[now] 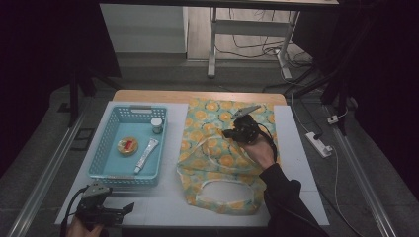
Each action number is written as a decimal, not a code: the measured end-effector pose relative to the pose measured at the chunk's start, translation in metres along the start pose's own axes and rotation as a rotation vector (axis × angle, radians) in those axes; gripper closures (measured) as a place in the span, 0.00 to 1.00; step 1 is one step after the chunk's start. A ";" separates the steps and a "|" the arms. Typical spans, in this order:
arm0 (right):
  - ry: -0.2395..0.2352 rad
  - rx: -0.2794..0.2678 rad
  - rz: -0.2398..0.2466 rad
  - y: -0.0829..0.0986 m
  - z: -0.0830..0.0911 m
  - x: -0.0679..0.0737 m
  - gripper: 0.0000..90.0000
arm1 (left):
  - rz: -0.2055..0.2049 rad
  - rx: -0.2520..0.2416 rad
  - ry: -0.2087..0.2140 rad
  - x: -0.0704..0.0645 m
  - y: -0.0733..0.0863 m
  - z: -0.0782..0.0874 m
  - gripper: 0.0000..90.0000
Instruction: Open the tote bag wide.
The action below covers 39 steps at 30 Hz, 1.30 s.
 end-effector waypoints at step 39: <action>0.019 0.000 -0.062 0.019 -0.027 -0.017 0.56 | 0.005 0.004 -0.006 0.000 0.000 0.000 0.01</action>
Point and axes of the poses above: each handheld gripper's, and its own axes: z roughly backward along the jaws, y roughly out of its underside, x roughly to its left, the point moved 4 cm from there along -z, roughly forward along the jaws, and after that the axes turned 4 degrees about z, right-handed, at the moved point
